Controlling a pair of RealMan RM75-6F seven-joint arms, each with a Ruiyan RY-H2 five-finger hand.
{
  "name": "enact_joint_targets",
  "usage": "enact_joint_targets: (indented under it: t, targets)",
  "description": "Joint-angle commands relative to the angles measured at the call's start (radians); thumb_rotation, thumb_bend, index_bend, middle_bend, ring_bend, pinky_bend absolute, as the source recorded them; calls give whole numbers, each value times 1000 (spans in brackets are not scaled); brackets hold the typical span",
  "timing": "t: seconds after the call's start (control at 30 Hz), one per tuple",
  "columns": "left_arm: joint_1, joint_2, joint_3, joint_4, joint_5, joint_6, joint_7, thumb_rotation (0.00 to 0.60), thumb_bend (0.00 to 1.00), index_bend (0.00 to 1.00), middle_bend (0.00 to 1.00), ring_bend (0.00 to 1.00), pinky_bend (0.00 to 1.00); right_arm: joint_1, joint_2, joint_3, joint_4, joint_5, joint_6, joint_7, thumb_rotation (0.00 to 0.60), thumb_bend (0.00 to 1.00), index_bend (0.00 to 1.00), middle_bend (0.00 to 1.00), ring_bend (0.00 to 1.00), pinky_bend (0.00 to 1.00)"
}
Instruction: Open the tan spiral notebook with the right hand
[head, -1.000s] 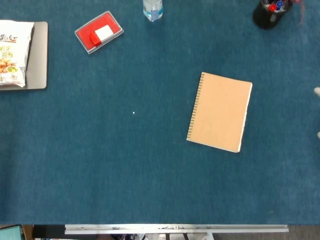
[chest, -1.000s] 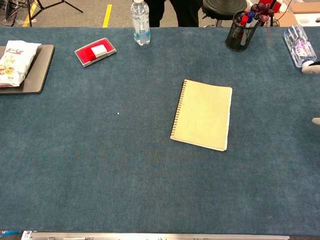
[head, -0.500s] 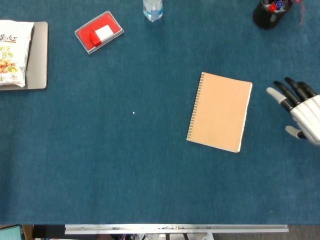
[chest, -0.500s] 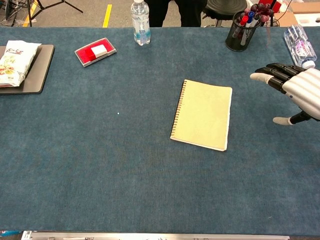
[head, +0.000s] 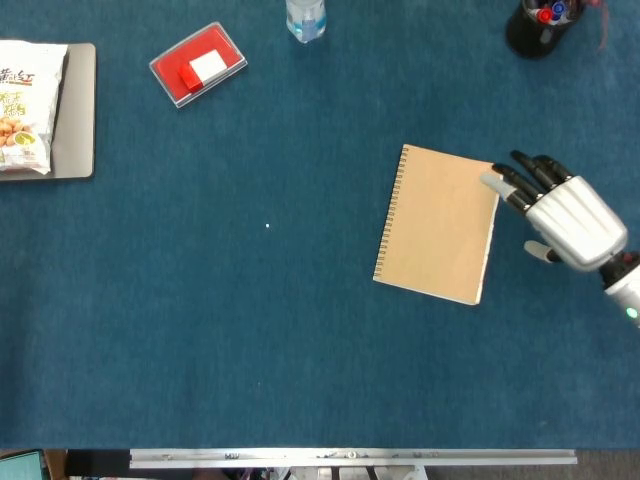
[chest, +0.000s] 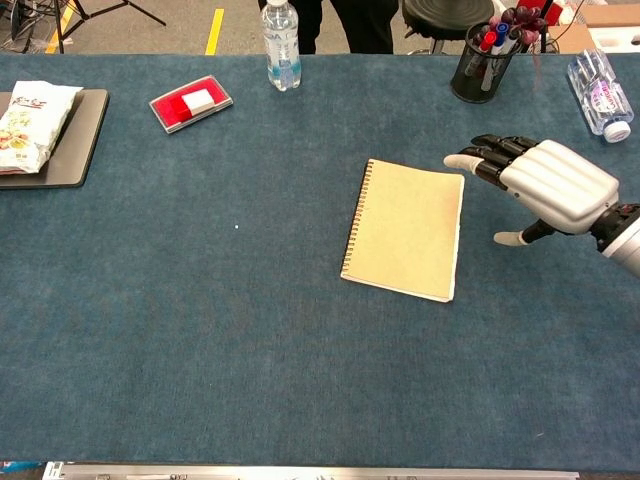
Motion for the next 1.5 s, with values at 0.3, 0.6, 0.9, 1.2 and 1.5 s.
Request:
enact_joint_targets:
  t: [0.3,0.6,0.9,1.2,1.5]
  targets:
    - [3,4,2,-3,6,3,-6,600,326,609,588,549,833,27,-78,-12,76,14,1,30,600,0,133,177,92,210]
    - [4,6,2,-4,7,2,-9,600,327,609,588,549,833,42,-106,-22,97,25,0,34,600,26,133,180,92,211]
    - [5,9,1,-6,7,2,-12,600,327,609,588,549,833,50,-124,-34,111,37,-10,36,600,73,133,180,92,211]
    - [6,9,3,-6,10,3,-13,600,327,609,588,549,833,52,-152,-43,147,49,-11,54,600,75,133,180,92,211]
    - [7,9,3,-7,12,4,-14,600,327,609,588,549,833,57,-172,-55,177,49,-8,80,600,186,133,180,92,211]
